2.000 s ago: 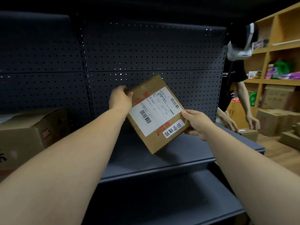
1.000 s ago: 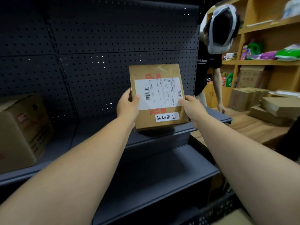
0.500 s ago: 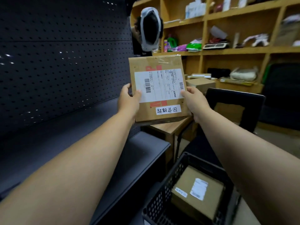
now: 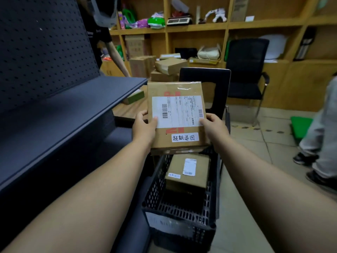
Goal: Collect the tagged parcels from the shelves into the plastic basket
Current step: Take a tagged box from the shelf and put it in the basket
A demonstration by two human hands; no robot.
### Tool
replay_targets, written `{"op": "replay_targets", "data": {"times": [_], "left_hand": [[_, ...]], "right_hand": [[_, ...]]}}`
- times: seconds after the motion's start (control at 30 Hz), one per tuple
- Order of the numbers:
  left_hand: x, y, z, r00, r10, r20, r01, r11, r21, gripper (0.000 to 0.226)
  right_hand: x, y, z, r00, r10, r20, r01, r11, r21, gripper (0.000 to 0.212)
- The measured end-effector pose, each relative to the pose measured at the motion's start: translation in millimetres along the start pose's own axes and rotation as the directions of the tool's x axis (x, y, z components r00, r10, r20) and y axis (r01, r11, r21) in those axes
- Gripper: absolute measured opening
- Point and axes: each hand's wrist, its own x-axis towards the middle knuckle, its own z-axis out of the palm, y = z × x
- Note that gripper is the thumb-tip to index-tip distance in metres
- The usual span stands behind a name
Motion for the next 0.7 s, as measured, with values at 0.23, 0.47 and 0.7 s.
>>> {"op": "replay_targets", "data": {"times": [0.23,0.47,0.7], "left_hand": [[-17.3,-62.1,24.3,0.984,-0.133,0.119,0.13,0.991,0.029,0.032],[-19.8,-110.4,46.2,0.951,-0.25,0.182,0.242,0.968,0.065,0.035],[-2.3,-138.0,65.9,0.911,-0.353,0.213,0.333,0.935,0.125,0.035]], "right_hand": [[-9.5,69.2,2.8,0.983,0.186,-0.001,-0.186,0.982,0.006,0.029],[-1.9,125.4,11.3,0.948,0.318,0.001,-0.317,0.947,-0.055,0.029],[21.4,158.4,22.8,0.914,0.406,0.02,-0.402,0.91,-0.105,0.03]]}}
